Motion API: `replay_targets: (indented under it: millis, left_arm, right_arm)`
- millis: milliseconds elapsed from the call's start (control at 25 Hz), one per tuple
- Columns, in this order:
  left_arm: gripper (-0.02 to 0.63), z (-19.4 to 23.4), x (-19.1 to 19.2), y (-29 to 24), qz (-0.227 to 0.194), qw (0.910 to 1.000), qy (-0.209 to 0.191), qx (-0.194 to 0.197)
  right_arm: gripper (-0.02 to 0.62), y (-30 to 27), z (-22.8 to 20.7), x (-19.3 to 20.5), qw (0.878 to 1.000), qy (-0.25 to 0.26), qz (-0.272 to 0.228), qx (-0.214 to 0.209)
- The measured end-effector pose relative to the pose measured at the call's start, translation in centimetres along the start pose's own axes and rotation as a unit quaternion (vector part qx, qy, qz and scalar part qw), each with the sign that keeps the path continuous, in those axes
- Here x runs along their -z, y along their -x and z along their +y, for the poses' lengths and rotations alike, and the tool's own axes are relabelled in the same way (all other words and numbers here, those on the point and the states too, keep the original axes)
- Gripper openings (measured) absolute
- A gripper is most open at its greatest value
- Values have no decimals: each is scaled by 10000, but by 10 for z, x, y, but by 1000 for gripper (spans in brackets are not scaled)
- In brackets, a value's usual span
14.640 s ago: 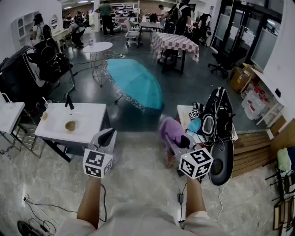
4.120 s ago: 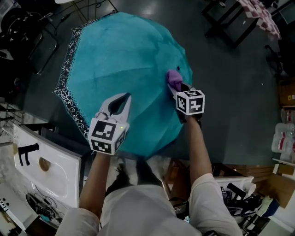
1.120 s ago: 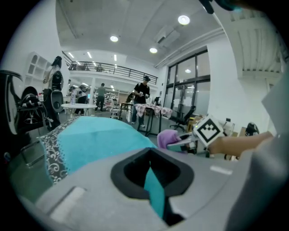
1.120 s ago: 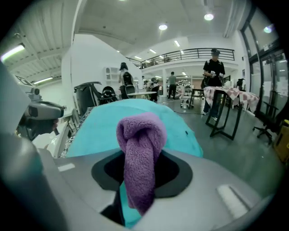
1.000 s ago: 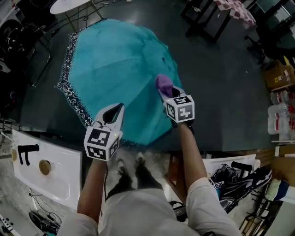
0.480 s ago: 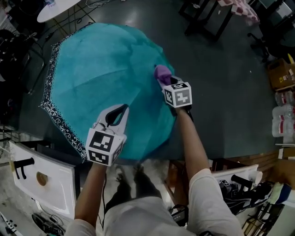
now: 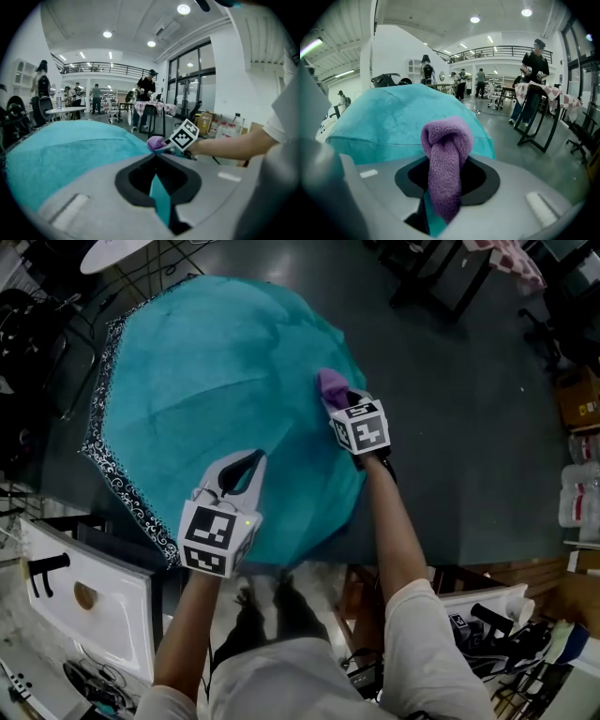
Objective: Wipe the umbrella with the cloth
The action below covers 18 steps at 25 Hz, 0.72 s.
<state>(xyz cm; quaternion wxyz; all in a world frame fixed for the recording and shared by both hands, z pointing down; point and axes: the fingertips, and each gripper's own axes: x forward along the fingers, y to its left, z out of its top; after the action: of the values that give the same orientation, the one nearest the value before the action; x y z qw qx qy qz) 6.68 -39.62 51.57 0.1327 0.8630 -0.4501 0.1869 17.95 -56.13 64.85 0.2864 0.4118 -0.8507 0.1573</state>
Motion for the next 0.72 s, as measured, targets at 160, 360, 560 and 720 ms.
replay_targets:
  millis: [160, 360, 560, 720]
  left_arm:
    - [0, -3, 8, 10, 53, 10000, -26, 53]
    - [0, -6, 14, 29, 35, 10000, 1, 93]
    - [0, -11, 22, 58, 10, 9998, -44, 195]
    - [0, -9, 31, 85, -14, 9999, -10, 171]
  right_arm:
    - [141, 8, 23, 7, 9998, -87, -119, -138]
    - [141, 26, 55, 21, 9989, -202, -97, -408]
    - [140, 45, 99, 35, 9983, -43, 36, -579]
    - [141, 60, 129, 41, 9986, -68, 15, -527]
